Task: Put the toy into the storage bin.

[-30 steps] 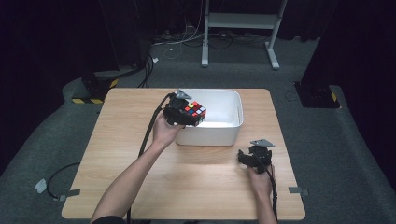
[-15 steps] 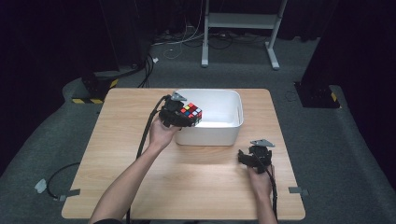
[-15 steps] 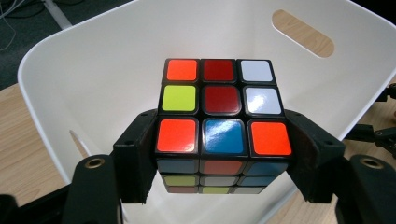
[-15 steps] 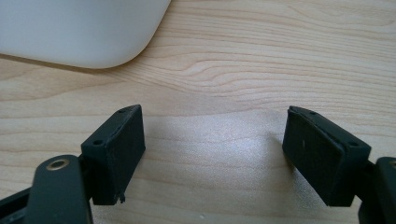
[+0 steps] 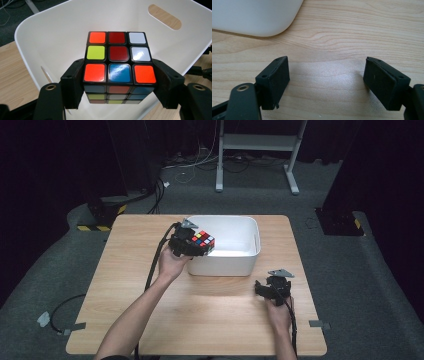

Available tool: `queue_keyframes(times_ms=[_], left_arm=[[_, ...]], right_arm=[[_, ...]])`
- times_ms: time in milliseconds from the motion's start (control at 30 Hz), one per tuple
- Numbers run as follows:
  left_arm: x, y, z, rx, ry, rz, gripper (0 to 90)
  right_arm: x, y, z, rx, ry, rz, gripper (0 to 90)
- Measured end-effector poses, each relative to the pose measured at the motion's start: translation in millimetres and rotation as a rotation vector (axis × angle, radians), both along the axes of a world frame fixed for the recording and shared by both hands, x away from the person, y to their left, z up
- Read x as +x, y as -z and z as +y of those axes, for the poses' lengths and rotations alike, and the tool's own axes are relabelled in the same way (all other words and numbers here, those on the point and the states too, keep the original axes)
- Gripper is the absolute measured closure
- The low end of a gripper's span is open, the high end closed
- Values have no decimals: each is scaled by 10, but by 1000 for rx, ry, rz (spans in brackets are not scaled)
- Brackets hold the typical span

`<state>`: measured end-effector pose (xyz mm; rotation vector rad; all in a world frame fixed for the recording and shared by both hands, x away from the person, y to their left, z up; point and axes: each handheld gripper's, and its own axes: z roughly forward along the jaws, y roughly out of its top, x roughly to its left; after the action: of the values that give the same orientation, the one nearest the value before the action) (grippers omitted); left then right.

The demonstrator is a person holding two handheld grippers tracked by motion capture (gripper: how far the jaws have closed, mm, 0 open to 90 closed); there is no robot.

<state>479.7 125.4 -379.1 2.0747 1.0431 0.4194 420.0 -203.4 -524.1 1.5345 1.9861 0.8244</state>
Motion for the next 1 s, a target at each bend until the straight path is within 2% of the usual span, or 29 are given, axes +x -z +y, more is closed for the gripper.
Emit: queue_keyframes(times_ms=[567,900,1000], left_arm=[[5,90,26,-5,-15,19,341],[13,141,6,13,-22,25,339],[12,135,4,1,-16,24,332]], right_arm=[[0,0,0,0,0,0,209],[0,0,0,0,0,0,209],[0,0,0,0,0,0,209]])
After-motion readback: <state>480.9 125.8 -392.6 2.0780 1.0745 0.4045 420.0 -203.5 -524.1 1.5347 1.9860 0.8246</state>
